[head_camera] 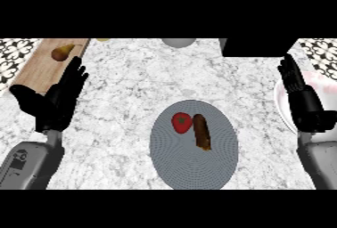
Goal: Pick the tomato from the placemat and place it in the bowl
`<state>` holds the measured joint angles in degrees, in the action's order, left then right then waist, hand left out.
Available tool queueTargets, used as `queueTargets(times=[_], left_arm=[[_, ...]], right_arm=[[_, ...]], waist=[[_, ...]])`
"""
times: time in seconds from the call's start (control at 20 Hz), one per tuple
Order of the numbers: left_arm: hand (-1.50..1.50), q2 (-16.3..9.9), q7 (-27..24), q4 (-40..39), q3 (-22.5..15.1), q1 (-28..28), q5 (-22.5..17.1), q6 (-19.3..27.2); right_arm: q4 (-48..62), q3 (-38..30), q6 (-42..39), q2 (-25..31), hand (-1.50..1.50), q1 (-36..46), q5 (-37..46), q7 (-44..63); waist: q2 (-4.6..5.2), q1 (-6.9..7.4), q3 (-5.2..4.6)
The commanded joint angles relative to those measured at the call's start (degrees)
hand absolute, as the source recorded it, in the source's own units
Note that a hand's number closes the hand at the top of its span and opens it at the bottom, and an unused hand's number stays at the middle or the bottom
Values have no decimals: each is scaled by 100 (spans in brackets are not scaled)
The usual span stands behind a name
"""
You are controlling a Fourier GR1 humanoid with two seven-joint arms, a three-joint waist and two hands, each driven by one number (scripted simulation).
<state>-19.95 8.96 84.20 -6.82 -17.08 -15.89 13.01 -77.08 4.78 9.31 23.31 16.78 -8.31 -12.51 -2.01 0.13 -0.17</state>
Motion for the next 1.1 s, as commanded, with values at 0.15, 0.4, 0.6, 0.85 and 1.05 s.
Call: queueTargets(times=[0.15, 0.4, 0.6, 0.85, 1.05], left_arm=[[0, 109, -420, 561, -747, 489, 309, -656], [0, 458, -662, 477, -1452, 529, 505, -934], [0, 475, -683, 179, -1177, 346, 420, -1136], [0, 394, -544, 478, -1190, 514, 533, -1040], [0, 429, -727, 311, -1241, 598, 493, -1202]], right_arm=[[-543, 690, -75, -742, 150, 318, 46, 576], [460, 1730, 928, -1381, 150, 653, 1582, 1115], [1551, 1649, 611, -1910, -150, 1116, 1533, 91], [1521, 2210, 269, -1205, -150, 1776, 2542, 1158], [1758, 2577, -534, -802, -150, 2594, 3059, 2243]], waist=[[171, 64, 11], [232, 180, 7], [231, 69, 18], [189, 46, 10], [183, 61, 0]])
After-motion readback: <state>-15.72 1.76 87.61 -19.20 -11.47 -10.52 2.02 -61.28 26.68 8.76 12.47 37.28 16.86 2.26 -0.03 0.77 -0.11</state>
